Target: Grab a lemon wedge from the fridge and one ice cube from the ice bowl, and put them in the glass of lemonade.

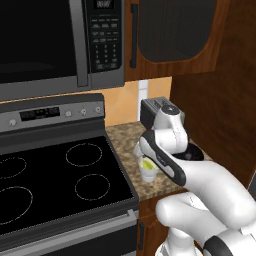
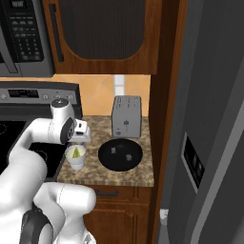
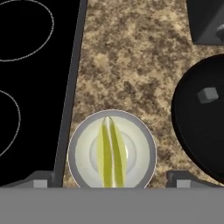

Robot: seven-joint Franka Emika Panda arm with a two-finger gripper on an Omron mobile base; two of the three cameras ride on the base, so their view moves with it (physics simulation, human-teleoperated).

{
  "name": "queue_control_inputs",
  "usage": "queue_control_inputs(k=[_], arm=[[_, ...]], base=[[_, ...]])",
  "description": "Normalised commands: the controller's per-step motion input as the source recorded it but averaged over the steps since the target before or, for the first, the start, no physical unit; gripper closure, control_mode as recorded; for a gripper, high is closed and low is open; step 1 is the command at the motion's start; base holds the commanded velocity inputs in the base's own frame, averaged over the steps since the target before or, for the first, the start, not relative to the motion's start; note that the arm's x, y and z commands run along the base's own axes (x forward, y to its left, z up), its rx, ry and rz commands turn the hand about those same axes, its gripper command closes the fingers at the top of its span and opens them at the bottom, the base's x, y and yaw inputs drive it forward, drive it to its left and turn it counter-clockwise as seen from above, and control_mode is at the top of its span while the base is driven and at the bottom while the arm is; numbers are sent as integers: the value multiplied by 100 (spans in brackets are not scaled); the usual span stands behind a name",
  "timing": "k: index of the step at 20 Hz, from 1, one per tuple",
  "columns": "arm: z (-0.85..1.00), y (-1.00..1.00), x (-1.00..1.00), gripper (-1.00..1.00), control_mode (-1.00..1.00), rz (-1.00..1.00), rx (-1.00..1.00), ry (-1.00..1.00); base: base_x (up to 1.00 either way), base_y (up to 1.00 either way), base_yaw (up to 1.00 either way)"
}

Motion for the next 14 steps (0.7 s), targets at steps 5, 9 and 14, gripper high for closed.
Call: queue_control_inputs(k=[5,9,14], arm=[[0,-12,-14,-100,-100,-2,1,0],[0,-46,-47,-100,-100,-7,10,-4],[1,-39,-8,-100,-100,-8,2,1]], base=[[0,0,0],[0,0,0],[0,0,0]])
